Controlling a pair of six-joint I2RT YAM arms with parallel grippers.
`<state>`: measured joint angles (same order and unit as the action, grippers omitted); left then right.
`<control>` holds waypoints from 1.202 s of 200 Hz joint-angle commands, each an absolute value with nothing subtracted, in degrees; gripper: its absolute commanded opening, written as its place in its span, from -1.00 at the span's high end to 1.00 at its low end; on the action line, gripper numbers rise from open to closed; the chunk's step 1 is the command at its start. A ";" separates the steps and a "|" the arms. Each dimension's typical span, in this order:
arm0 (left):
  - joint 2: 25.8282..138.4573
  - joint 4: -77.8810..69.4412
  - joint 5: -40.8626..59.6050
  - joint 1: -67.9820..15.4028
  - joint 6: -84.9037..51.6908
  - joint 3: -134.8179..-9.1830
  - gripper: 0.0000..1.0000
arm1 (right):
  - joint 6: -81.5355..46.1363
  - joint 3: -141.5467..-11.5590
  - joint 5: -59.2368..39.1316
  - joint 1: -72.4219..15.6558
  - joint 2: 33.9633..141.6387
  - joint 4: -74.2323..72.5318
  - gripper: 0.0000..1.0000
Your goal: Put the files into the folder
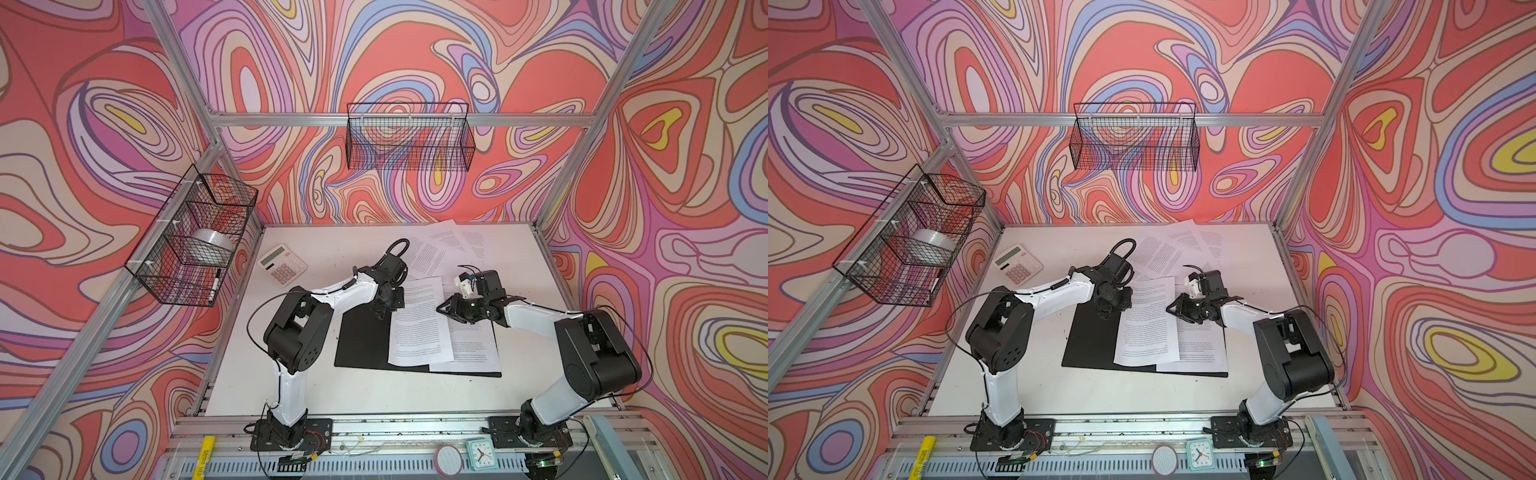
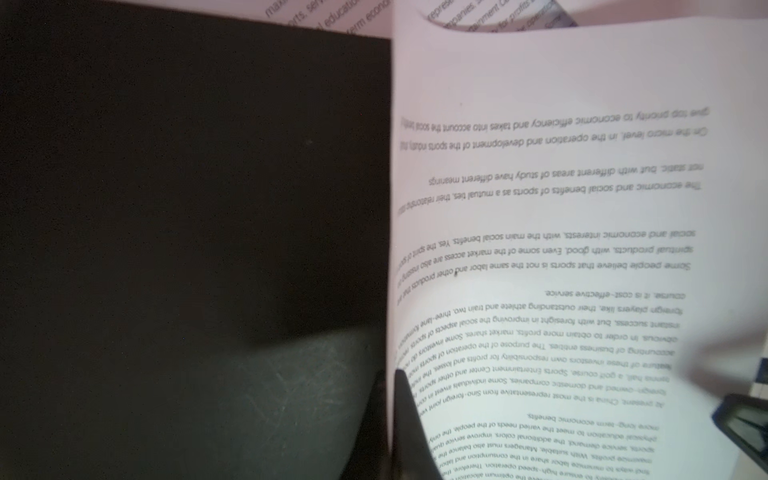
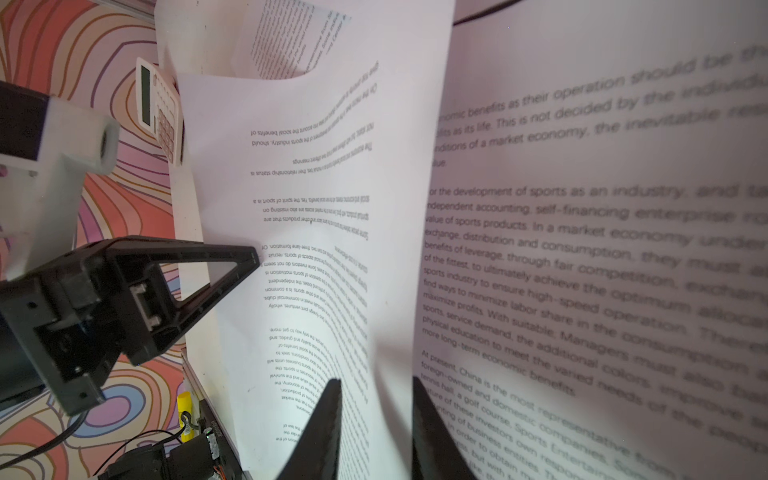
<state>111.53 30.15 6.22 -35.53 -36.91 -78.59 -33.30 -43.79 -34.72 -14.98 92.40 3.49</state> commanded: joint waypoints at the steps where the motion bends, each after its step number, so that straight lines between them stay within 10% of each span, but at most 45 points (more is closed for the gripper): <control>1: 110.50 29.78 6.44 -35.16 -38.10 -77.55 1.00 | -33.90 -42.92 -35.07 -15.21 92.92 2.46 0.50; 140: 101.39 25.89 12.81 -34.72 -39.06 -73.16 1.00 | -28.67 -48.00 -28.25 -14.26 89.74 14.62 1.00; 190: 87.86 27.39 13.38 -34.72 -37.32 -66.89 0.14 | -20.77 -50.60 -20.33 -9.89 83.83 26.81 1.00; 240: 73.15 34.86 9.64 -34.72 -31.59 -64.56 -0.23 | -13.65 -53.13 -13.00 -7.72 80.94 34.26 1.00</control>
<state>78.13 29.32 12.21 -35.14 -35.55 -64.77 -18.72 -51.20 -19.07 -8.58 82.06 28.08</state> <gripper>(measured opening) 0.567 0.047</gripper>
